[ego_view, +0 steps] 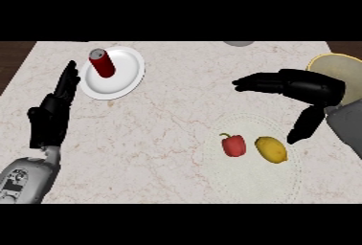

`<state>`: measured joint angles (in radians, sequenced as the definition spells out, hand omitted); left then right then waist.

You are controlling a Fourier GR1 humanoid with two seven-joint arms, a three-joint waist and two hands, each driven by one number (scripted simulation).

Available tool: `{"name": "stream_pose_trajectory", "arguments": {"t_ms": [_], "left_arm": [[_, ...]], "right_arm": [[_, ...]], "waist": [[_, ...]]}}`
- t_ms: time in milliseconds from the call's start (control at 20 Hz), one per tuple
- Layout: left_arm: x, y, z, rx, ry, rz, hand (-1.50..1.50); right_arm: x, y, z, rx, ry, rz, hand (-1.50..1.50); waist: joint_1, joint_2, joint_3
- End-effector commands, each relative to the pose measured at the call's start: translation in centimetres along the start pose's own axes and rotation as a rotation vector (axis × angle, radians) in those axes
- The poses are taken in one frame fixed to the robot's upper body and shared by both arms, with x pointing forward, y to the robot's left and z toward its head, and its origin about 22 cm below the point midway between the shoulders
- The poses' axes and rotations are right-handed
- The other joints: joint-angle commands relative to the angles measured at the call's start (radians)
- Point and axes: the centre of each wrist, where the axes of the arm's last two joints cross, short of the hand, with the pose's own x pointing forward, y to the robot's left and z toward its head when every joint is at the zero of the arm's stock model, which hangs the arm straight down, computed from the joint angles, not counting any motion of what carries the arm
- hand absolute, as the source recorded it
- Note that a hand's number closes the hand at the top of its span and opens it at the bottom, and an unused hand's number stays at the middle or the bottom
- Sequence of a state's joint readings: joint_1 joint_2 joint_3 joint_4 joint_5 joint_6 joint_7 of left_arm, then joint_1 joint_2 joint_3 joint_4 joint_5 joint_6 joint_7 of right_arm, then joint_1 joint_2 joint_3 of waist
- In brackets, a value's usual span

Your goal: Pick the bell pepper from the placemat and place it in the bowl

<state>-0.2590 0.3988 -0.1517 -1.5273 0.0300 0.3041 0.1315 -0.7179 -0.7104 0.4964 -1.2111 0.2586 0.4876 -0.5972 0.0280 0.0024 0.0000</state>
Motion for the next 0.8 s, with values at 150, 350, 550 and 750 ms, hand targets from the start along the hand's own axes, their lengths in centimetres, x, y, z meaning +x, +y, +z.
{"name": "stream_pose_trajectory", "arguments": {"t_ms": [150,350,550,750], "left_arm": [[-0.7,0.6,0.3,0.005,0.003,0.000,0.00],[0.0,0.4,-0.2,0.021,0.009,-0.012,0.00],[-0.7,1.0,0.1,0.023,0.019,0.008,0.00],[2.0,0.6,-0.1,0.009,0.010,-0.003,0.00]], "right_arm": [[2.2,2.0,-5.4,0.221,-0.004,0.084,-1.50],[1.9,2.6,-5.6,0.307,0.022,0.087,-1.50],[2.5,5.6,-6.7,0.373,0.083,0.148,-1.50],[1.9,8.4,-6.5,0.422,0.169,0.247,-1.50]], "waist": [[-0.017,-0.002,0.000],[-0.022,-0.001,0.000],[-0.024,-0.002,0.000],[-0.023,-0.003,0.000]]}}
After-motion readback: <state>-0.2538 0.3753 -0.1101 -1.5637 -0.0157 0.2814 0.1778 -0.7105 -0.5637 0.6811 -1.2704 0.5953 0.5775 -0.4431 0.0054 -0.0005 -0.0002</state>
